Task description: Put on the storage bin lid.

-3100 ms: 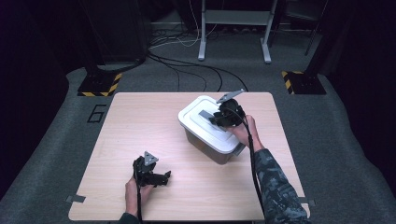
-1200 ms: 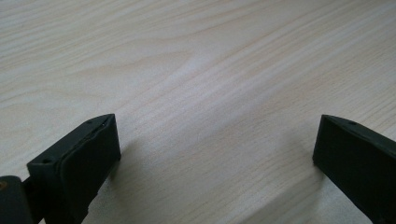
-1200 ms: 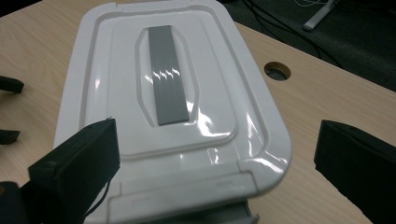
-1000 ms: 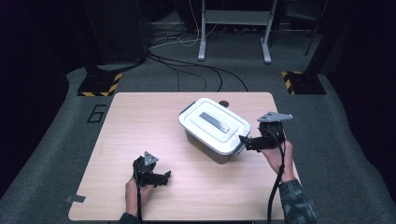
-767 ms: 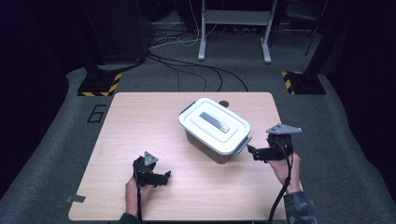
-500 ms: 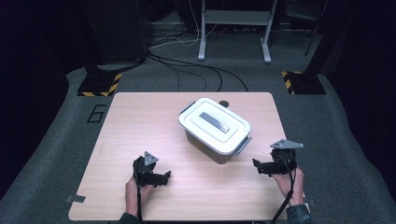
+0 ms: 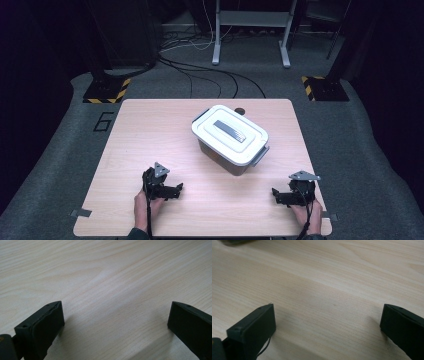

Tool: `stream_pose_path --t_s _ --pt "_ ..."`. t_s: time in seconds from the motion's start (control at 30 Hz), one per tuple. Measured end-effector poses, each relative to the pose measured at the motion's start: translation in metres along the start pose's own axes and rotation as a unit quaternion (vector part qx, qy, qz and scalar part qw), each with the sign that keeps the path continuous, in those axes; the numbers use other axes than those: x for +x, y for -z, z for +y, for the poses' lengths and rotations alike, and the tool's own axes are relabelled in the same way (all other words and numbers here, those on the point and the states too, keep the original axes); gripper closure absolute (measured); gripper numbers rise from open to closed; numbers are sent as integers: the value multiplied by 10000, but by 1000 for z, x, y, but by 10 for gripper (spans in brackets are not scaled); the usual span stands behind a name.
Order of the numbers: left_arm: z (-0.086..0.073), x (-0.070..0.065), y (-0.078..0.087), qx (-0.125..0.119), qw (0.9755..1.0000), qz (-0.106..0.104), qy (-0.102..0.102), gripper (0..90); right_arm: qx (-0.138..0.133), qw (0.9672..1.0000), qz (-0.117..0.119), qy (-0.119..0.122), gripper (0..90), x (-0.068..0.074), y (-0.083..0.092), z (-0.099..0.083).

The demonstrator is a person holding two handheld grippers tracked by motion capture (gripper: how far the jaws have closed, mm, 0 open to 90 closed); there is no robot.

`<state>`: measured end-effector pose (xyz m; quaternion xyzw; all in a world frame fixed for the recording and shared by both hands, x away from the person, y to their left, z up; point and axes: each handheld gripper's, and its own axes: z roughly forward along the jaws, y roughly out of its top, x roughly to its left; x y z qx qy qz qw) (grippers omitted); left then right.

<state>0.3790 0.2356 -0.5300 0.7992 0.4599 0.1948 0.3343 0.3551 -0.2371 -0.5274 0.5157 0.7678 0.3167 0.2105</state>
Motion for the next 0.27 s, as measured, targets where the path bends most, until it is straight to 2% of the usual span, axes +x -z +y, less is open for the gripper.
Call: stream_pose_path --t_s 0.27 --pt "0 0 0 3 10000 7 -25 3 -85 9999 33 50 0 1 -1 -2"
